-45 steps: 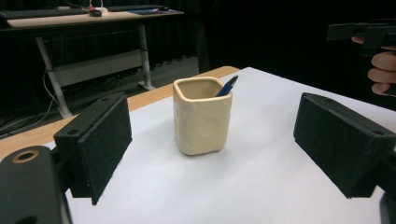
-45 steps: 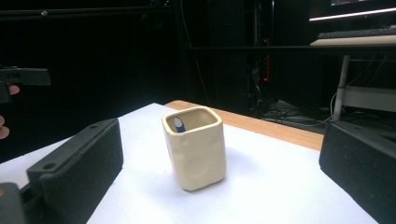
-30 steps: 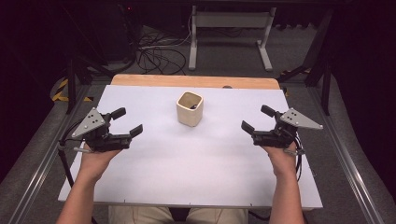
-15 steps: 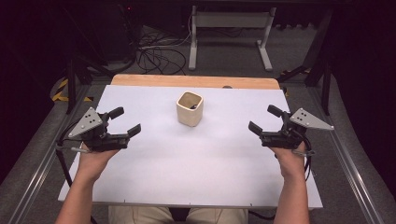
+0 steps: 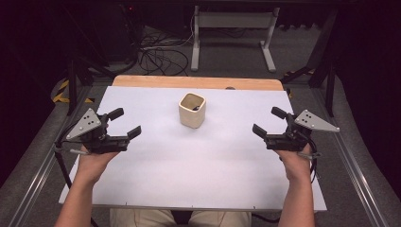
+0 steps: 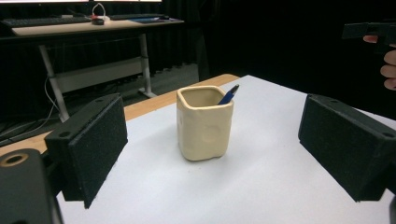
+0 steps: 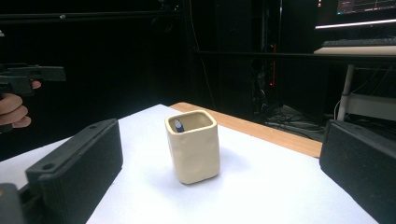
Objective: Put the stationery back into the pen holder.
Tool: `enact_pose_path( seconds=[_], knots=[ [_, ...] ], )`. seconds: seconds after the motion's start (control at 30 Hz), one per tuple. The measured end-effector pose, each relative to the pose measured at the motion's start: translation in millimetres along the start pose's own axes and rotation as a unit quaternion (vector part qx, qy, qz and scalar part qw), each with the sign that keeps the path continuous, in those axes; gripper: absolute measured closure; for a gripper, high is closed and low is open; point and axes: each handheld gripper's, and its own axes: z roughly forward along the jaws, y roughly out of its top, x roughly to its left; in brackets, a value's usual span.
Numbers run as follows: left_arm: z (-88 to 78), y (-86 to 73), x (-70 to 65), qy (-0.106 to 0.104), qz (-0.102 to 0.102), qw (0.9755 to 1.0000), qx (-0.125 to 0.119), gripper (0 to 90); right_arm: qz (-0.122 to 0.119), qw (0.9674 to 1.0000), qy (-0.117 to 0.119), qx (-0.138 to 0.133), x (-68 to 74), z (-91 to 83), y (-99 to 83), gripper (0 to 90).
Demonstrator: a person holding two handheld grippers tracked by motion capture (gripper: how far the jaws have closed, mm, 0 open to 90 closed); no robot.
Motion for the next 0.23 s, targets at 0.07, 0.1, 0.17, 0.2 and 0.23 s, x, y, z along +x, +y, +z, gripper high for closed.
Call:
enact_pose_path(
  seconds=[0.07,0.1,0.17,0.2,0.23],
  knots=[
    [0.4,-0.2,-0.3,-0.001,0.0,1.0,0.0,8.9,-0.001,1.0,-0.001,-0.001,0.2,0.1,0.1,0.0],
    [0.6,-0.3,-0.4,-0.001,0.0,1.0,0.001,8.9,-0.001,1.0,0.0,-0.001,0.3,0.2,0.1,0.0],
    [1.1,-0.6,-0.4,-0.001,-0.001,1.0,0.002,8.8,-0.001,1.0,-0.001,0.0,0.4,0.5,0.0,0.0],
    [1.2,-0.8,-0.3,-0.001,-0.001,1.0,0.003,8.7,-0.003,1.0,0.0,0.0,0.3,1.0,-0.2,0.0],
    [1.5,-1.2,0.0,-0.001,-0.001,1.0,0.004,8.6,-0.001,1.0,-0.001,0.001,0.6,1.4,-0.4,0.0]
  ],
)
